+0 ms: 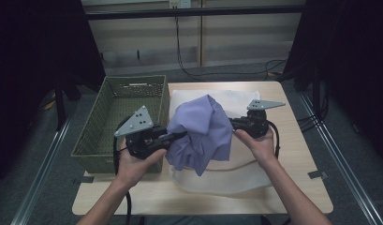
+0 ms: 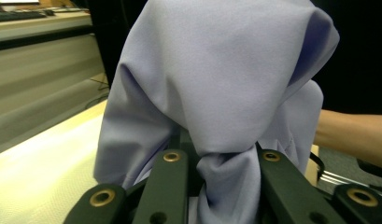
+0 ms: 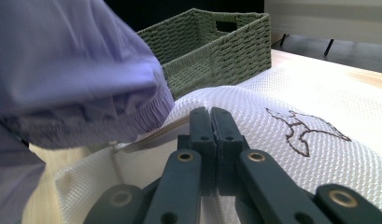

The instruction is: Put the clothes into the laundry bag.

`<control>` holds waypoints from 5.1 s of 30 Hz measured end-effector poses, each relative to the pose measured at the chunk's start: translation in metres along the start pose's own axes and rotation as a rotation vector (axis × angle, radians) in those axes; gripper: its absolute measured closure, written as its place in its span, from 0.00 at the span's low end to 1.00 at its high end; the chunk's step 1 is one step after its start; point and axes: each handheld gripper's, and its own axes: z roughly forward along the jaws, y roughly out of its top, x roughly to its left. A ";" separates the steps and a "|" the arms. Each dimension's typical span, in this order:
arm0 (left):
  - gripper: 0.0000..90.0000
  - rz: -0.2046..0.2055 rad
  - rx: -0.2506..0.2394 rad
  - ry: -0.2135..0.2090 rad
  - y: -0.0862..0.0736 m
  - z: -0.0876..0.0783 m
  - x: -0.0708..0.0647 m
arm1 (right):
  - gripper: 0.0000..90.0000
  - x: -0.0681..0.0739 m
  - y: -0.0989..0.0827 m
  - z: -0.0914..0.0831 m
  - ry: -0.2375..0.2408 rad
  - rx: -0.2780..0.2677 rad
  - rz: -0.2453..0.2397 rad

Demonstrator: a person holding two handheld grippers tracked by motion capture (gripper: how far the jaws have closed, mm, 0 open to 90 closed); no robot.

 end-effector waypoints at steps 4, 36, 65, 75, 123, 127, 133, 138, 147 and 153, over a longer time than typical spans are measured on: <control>0.90 0.008 0.026 -0.025 -0.007 0.010 -0.004 | 0.99 0.000 0.000 0.000 -0.001 0.000 -0.001; 0.90 0.024 0.177 -0.138 -0.045 0.063 -0.020 | 0.99 -0.001 -0.002 0.002 0.009 0.014 0.010; 0.90 0.020 0.298 -0.111 -0.075 0.085 -0.011 | 0.99 0.001 -0.003 0.002 0.014 0.022 0.006; 0.90 -0.004 0.319 -0.083 -0.080 0.093 -0.001 | 0.99 0.000 -0.003 0.003 0.015 0.024 0.006; 0.88 -0.068 0.504 0.047 -0.120 0.149 0.024 | 0.99 0.003 -0.009 -0.001 0.014 0.050 0.005; 0.87 -0.081 0.521 0.043 -0.128 0.150 0.028 | 0.99 0.003 -0.009 -0.001 0.016 0.057 0.003; 0.84 -0.092 0.528 0.067 -0.130 0.152 0.025 | 0.99 0.004 -0.011 0.001 0.016 0.067 0.001; 0.75 -0.098 0.495 0.031 -0.127 0.147 0.026 | 0.99 0.002 -0.015 0.000 0.013 0.076 0.008; 0.56 -0.094 0.462 0.018 -0.118 0.138 0.020 | 0.99 -0.001 -0.020 -0.001 0.014 0.091 0.008; 0.48 -0.088 0.427 -0.007 -0.110 0.122 0.015 | 0.99 -0.001 -0.021 0.000 0.012 0.095 0.012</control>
